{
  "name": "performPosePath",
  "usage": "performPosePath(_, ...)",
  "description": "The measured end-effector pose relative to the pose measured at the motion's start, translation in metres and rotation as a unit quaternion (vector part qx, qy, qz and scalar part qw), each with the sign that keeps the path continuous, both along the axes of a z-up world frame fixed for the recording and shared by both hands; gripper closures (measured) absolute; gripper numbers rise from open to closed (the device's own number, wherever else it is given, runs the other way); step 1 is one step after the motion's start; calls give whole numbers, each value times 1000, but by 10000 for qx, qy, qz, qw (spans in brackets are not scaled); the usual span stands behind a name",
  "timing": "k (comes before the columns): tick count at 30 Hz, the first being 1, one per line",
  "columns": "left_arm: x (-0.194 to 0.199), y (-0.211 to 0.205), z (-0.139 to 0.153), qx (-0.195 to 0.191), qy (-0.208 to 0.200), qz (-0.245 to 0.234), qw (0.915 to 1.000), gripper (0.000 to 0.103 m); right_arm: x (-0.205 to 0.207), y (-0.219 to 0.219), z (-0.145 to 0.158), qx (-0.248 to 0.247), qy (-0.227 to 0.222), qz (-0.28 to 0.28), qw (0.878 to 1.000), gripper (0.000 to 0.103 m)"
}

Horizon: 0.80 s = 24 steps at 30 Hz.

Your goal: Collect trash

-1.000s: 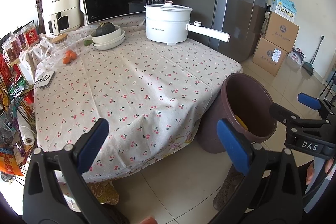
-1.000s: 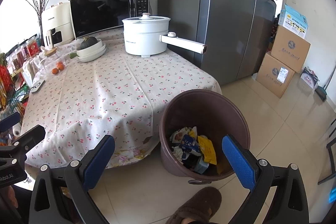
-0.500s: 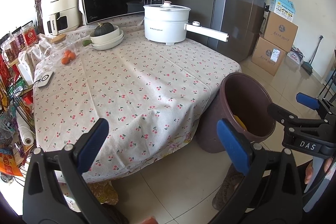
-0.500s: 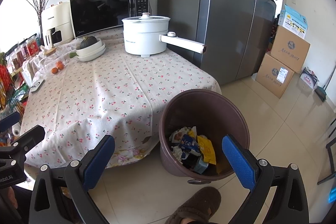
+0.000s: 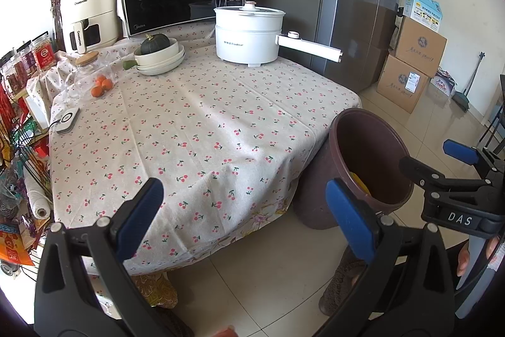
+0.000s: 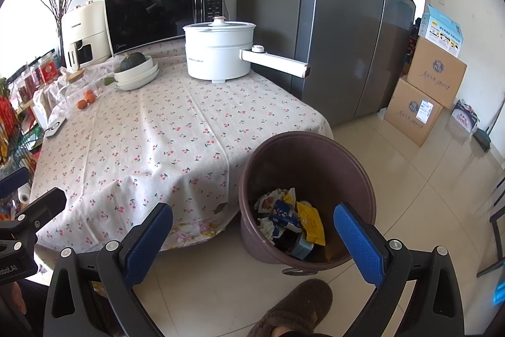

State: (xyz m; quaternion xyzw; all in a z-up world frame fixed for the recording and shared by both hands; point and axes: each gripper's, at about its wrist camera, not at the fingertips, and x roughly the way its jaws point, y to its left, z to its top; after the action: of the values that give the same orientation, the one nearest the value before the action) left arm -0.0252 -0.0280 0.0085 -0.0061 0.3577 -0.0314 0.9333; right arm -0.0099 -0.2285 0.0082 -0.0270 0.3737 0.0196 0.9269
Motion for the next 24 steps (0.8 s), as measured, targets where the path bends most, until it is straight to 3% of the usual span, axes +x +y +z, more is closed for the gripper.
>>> performPosePath(24,-1,1,-2,-88,61,23,9999,1,-2,-8,6,57,-122,-112,9998,0)
